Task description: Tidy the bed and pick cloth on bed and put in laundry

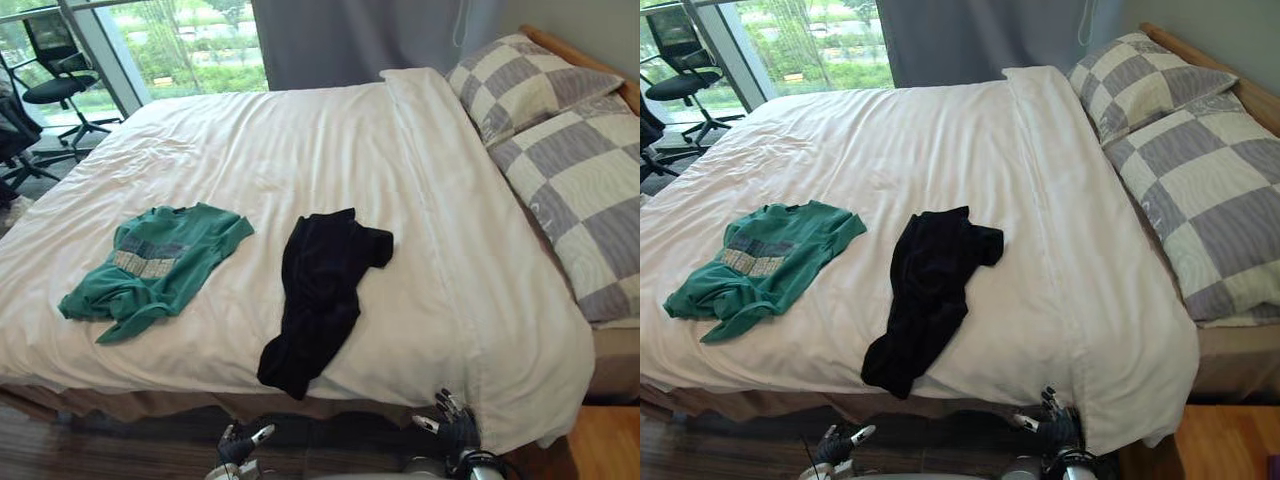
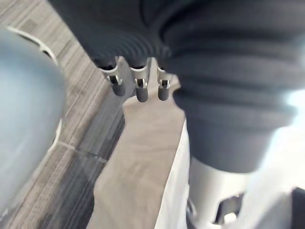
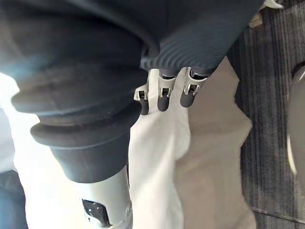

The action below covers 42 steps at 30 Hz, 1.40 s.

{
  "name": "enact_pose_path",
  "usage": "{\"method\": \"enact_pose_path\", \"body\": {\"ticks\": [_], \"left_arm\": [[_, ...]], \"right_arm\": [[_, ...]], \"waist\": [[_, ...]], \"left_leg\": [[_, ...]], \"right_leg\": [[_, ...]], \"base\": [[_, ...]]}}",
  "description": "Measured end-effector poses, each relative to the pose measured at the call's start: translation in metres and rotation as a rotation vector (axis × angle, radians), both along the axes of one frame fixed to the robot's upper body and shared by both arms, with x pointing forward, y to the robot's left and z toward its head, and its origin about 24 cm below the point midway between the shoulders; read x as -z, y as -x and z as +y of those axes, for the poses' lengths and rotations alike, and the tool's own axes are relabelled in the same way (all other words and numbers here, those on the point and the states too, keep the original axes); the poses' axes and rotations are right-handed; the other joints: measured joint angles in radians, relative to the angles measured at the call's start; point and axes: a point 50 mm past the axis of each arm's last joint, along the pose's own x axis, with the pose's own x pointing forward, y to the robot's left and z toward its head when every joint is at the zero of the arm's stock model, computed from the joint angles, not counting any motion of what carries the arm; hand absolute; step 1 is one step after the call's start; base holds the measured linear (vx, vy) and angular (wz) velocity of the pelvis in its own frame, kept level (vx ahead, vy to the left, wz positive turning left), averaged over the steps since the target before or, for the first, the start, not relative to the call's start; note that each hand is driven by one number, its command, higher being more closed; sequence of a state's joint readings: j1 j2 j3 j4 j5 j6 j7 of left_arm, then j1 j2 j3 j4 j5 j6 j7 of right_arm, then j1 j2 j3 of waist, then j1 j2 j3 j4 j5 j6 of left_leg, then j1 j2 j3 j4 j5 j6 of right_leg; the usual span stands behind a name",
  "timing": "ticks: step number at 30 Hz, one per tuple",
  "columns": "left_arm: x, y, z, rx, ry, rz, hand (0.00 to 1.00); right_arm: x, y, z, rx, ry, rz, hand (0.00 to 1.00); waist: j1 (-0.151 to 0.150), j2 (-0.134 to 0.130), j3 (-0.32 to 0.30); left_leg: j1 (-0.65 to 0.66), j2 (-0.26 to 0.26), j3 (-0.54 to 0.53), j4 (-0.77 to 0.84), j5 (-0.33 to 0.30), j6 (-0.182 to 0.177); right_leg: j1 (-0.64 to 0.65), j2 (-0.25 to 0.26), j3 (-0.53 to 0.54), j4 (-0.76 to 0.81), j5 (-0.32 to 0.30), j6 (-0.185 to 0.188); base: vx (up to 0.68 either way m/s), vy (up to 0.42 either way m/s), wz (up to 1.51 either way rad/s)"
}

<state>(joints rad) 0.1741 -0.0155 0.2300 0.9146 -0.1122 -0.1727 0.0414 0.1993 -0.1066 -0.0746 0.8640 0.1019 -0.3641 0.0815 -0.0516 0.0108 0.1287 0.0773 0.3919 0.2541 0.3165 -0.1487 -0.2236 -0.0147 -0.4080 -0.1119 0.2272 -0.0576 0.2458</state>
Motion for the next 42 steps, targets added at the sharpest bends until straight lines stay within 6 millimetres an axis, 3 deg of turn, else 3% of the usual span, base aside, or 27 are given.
{"method": "enact_pose_path", "body": {"ticks": [1, 2, 4, 5, 6, 7, 9, 10, 11, 13, 15, 16, 18, 20, 22, 24, 27, 30, 31, 32, 33, 34, 35, 36, 38, 40, 42], "left_arm": [[0.0, -0.001, 0.002, 0.009, -0.005, -0.002, 0.0], [-0.001, 0.003, 0.017, 0.015, -0.053, 0.021, 0.0], [0.003, 0.016, 0.028, 0.012, -0.076, 0.086, 0.0], [0.003, 0.015, 0.028, 0.022, -0.081, 0.089, 0.0], [0.003, 0.013, 0.027, 0.039, -0.083, 0.09, 0.0], [0.003, 0.009, 0.025, 0.083, -0.081, 0.096, 0.0], [0.002, -0.003, 0.015, 0.158, -0.069, 0.081, 0.0], [0.001, -0.012, 0.007, 0.217, -0.065, 0.074, 0.0], [0.001, -0.016, 0.003, 0.238, -0.062, 0.074, 0.0], [0.002, -0.022, -0.014, 0.303, -0.047, 0.072, 0.0], [0.002, -0.023, -0.022, 0.312, -0.051, 0.076, 0.0], [0.001, -0.027, -0.026, 0.322, -0.065, 0.065, 0.0], [-0.005, -0.036, -0.024, 0.31, -0.084, 0.009, 0.0], [-0.013, -0.044, -0.02, 0.247, -0.082, -0.073, 0.0], [-0.012, -0.037, -0.016, 0.215, -0.074, -0.082, 0.0], [-0.012, -0.032, -0.014, 0.21, -0.067, -0.088, 0.0], [-0.01, -0.025, -0.01, 0.173, -0.036, -0.089, 0.0], [-0.012, -0.03, -0.015, 0.161, -0.009, -0.124, 0.0], [-0.01, -0.03, -0.023, 0.141, 0.023, -0.126, 0.0], [-0.008, -0.029, -0.029, 0.137, 0.041, -0.114, 0.0], [-0.007, -0.031, -0.024, 0.134, 0.032, -0.097, 0.0], [-0.009, -0.034, -0.014, 0.141, -0.001, -0.096, 0.0], [-0.01, -0.035, 0.0, 0.13, -0.048, -0.085, 0.0], [-0.011, -0.033, 0.011, 0.122, -0.083, -0.072, 0.0], [-0.011, -0.032, 0.014, 0.118, -0.096, -0.061, 0.0], [-0.008, -0.028, 0.009, 0.105, -0.083, -0.035, 0.0], [-0.008, -0.031, 0.003, 0.078, -0.07, -0.04, 0.0]], "right_arm": [[0.005, 0.006, 0.004, 0.002, -0.006, 0.032, 0.0], [0.012, 0.011, 0.015, 0.015, -0.04, 0.078, 0.0], [0.013, 0.0, 0.026, -0.072, -0.033, 0.084, 0.0], [0.012, -0.006, 0.036, -0.121, -0.047, 0.069, 0.0], [0.011, -0.009, 0.041, -0.14, -0.058, 0.056, 0.0], [0.008, -0.018, 0.05, -0.211, -0.075, 0.025, 0.0], [0.002, -0.027, 0.055, -0.247, -0.093, -0.012, 0.0], [0.002, -0.027, 0.056, -0.254, -0.1, -0.015, 0.0], [0.001, -0.028, 0.054, -0.257, -0.096, -0.012, 0.0], [0.002, -0.027, 0.05, -0.26, -0.095, 0.0, 0.0], [0.002, -0.03, 0.052, -0.291, -0.092, 0.002, 0.0], [0.001, -0.034, 0.051, -0.316, -0.084, -0.002, 0.0], [-0.002, -0.04, 0.048, -0.343, -0.065, -0.013, 0.0], [-0.005, -0.048, 0.048, -0.363, -0.034, -0.013, 0.0], [-0.005, -0.048, 0.043, -0.326, -0.028, -0.009, 0.0], [-0.007, -0.049, 0.042, -0.276, -0.051, -0.026, 0.0], [-0.009, -0.047, 0.036, -0.254, -0.067, -0.036, 0.0], [-0.001, -0.03, 0.025, -0.225, -0.052, 0.024, 0.0], [-0.001, -0.028, 0.023, -0.22, -0.053, 0.022, 0.0], [-0.001, -0.029, 0.021, -0.224, -0.049, 0.013, 0.0], [0.005, -0.024, 0.028, -0.219, -0.071, 0.044, 0.0], [0.009, -0.019, 0.039, -0.242, -0.101, 0.068, 0.0], [0.01, -0.018, 0.049, -0.273, -0.124, 0.067, 0.0], [0.008, -0.023, 0.059, -0.297, -0.139, 0.04, 0.0], [0.005, -0.029, 0.066, -0.31, -0.152, 0.01, 0.0], [0.004, -0.032, 0.066, -0.318, -0.149, -0.002, 0.0], [0.005, -0.031, 0.058, -0.278, -0.148, 0.007, 0.0]], "waist": [[0.0, -0.013, -0.001], [0.011, -0.044, -0.016], [0.035, -0.044, -0.03], [0.055, -0.044, -0.031], [0.053, -0.042, -0.032], [0.038, -0.036, -0.034], [0.034, -0.025, -0.033], [0.026, -0.022, -0.032], [0.015, -0.017, -0.03], [0.008, 0.021, -0.021], [0.014, 0.024, -0.02], [0.011, 0.03, -0.008], [0.012, 0.019, 0.039], [0.013, 0.037, 0.086], [0.01, 0.036, 0.087], [0.01, 0.036, 0.087], [0.002, 0.025, 0.082], [-0.009, -0.001, 0.062], [-0.017, 0.013, 0.053], [-0.021, 0.035, 0.042], [-0.019, 0.0, 0.026], [-0.012, -0.027, 0.008], [0.013, -0.04, -0.009], [0.016, -0.04, -0.011], [0.015, -0.033, -0.013], [0.009, -0.005, -0.023], [0.017, 0.012, -0.032]], "left_leg": [[0.007, -0.024, 0.007, 0.01, -0.025, -0.044], [0.001, -0.058, 0.035, 0.037, -0.053, -0.04], [0.045, -0.033, 0.142, -0.023, -0.038, -0.023], [0.073, -0.045, 0.189, -0.079, -0.01, -0.009], [0.074, -0.047, 0.199, -0.106, 0.006, 0.001], [0.056, -0.059, 0.2, -0.152, 0.041, 0.016], [0.02, -0.091, 0.181, -0.204, 0.085, 0.035], [-0.004, -0.116, 0.154, -0.217, 0.101, 0.048], [-0.016, -0.118, 0.138, -0.217, 0.104, 0.048], [-0.007, -0.135, 0.094, -0.253, 0.125, 0.062], [-0.013, -0.152, 0.065, -0.257, 0.125, 0.097], [-0.065, -0.165, 0.033, -0.158, 0.118, 0.114], [-0.147, -0.168, -0.003, 0.033, 0.119, 0.113], [-0.279, -0.153, -0.054, 0.314, 0.158, 0.049], [-0.278, -0.154, -0.032, 0.316, 0.167, 0.035], [-0.24, -0.162, 0.009, 0.253, 0.148, 0.05], [-0.159, -0.08, 0.009, 0.068, 0.126, 0.091], [-0.13, -0.058, 0.009, -0.042, 0.13, 0.095], [-0.122, -0.064, 0.009, -0.058, 0.134, 0.086], [-0.117, -0.066, 0.006, -0.075, 0.142, 0.07], [-0.091, -0.108, 0.015, -0.09, 0.094, -0.019], [-0.099, -0.142, 0.005, -0.1, 0.096, -0.01], [-0.097, -0.132, 0.008, -0.118, 0.096, -0.007], [-0.09, -0.121, 0.009, -0.147, 0.108, 0.009], [-0.077, -0.121, 0.011, -0.194, 0.131, 0.024], [-0.08, -0.135, -0.001, -0.242, 0.156, 0.041], [-0.075, -0.153, -0.018, -0.289, 0.181, 0.041]], "right_leg": [[0.018, -0.029, 0.008, -0.033, 0.035, 0.003], [0.029, -0.049, 0.002, -0.118, 0.176, -0.027], [0.006, -0.007, -0.117, -0.21, 0.423, -0.139], [-0.022, 0.015, -0.245, -0.14, 0.382, -0.171], [-0.025, 0.038, -0.286, -0.107, 0.353, -0.167], [-0.025, 0.116, -0.307, -0.066, 0.238, -0.136], [-0.023, 0.219, -0.278, -0.069, 0.073, -0.123], [-0.005, 0.274, -0.23, -0.109, -0.011, -0.151], [0.006, 0.29, -0.191, -0.13, 0.0, -0.153], [0.028, 0.291, -0.155, -0.136, 0.003, -0.163], [0.034, 0.281, -0.165, -0.142, -0.001, -0.163], [0.027, 0.249, -0.168, -0.113, -0.025, -0.157], [0.012, 0.21, -0.162, -0.039, -0.067, -0.154], [-0.012, 0.16, -0.16, 0.086, -0.126, -0.144], [-0.013, 0.125, -0.16, 0.108, -0.134, -0.139], [-0.02, 0.094, -0.157, 0.103, -0.125, -0.13], [-0.04, 0.071, -0.128, 0.109, -0.113, -0.113], [-0.048, -0.017, -0.124, 0.102, -0.083, -0.029], [-0.035, -0.031, -0.125, 0.07, -0.06, 0.004], [-0.02, -0.028, -0.131, 0.047, -0.044, 0.007], [0.02, -0.065, -0.119, -0.006, -0.008, 0.012], [0.03, -0.044, -0.112, -0.03, 0.03, 0.007], [0.027, -0.011, -0.177, -0.041, 0.072, -0.05], [0.028, 0.037, -0.224, -0.04, 0.077, -0.068], [0.026, 0.099, -0.245, -0.048, 0.049, -0.043], [0.058, 0.204, -0.205, -0.159, 0.006, -0.076], [0.079, 0.218, -0.177, -0.225, 0.037, -0.086]], "base": [[-0.11, 0.711, -0.25], [-0.08, 0.608, -0.54], [-0.1, 0.538, -1.02], [-0.09, 0.448, -0.92], [-0.05, 0.298, -0.45], [-0.04, 0.203, -0.05], [-0.02, 0.183, 0.21], [-0.01, 0.098, 0.45], [-0.02, 0.065, 0.7], [-0.03, 0.061, 0.52], [-0.03, 0.019, 0.23], [-0.05, 0.022, 0.34], [-0.11, 0.036, 0.34], [-0.16, 0.062, 0.21], [-0.07, 0.128, 0.1], [-0.04, 0.128, -0.07], [-0.02, 0.162, -0.16], [0.02, 0.363, 0.18], [0.02, 0.422, 0.15], [0.04, 0.603, 0.26], [0.1, 0.547, 0.38], [0.14, 0.503, 0.29], [0.16, 0.29, 0.16], [0.12, 0.178, 0.02], [0.08, 0.123, 0.06], [0.06, 0.088, 0.31], [0.03, 0.046, 0.32]]}}
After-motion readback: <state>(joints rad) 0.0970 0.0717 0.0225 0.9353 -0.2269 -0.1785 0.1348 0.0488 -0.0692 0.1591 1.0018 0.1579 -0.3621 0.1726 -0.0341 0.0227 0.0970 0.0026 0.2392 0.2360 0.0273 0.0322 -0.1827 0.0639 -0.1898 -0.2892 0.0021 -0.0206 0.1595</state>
